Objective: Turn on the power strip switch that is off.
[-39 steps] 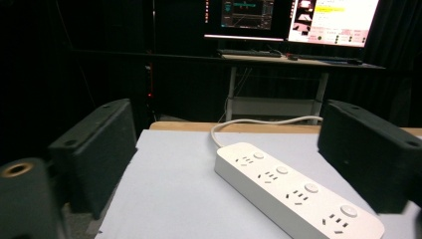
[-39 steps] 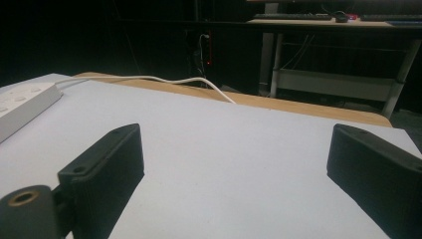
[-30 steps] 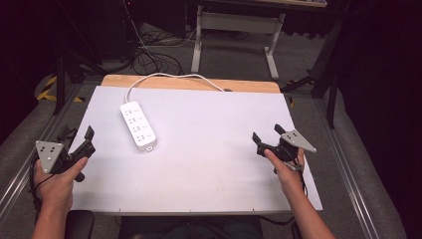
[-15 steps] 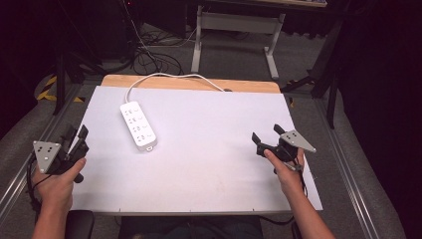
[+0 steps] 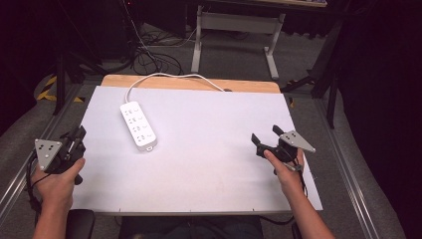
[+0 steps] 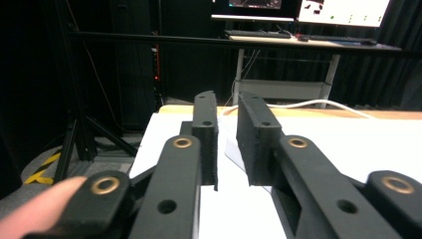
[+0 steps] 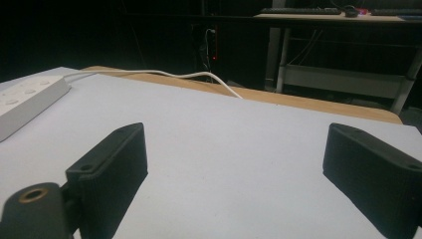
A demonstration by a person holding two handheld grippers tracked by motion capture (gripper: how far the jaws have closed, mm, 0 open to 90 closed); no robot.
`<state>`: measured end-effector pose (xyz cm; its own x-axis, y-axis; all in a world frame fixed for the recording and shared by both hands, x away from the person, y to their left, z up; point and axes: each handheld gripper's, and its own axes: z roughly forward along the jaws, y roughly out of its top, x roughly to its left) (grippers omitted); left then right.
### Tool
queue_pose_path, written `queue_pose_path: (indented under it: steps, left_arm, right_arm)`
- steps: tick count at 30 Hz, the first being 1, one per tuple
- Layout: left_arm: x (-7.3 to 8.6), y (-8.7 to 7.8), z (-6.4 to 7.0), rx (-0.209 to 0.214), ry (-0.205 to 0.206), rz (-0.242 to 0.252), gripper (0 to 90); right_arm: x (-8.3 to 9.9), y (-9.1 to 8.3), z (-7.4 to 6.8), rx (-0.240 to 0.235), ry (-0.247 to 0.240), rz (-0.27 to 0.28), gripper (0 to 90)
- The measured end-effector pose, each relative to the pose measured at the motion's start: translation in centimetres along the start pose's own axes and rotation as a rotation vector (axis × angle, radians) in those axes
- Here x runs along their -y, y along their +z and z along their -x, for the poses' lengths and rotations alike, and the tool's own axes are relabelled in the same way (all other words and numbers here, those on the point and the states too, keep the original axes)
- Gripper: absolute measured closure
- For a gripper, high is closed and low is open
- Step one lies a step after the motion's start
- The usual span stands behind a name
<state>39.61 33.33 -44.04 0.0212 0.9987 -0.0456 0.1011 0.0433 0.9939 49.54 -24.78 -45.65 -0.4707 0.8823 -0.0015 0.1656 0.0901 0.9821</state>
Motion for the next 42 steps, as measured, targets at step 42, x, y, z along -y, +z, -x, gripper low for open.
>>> queue_pose_path:
  steps: [42]
  left_arm:
    - [-2.5,3.9,3.0,0.153,0.097,-0.128,90.0]
  right_arm:
    - [0.0,-0.5,0.2,0.006,0.015,0.007,10.7]
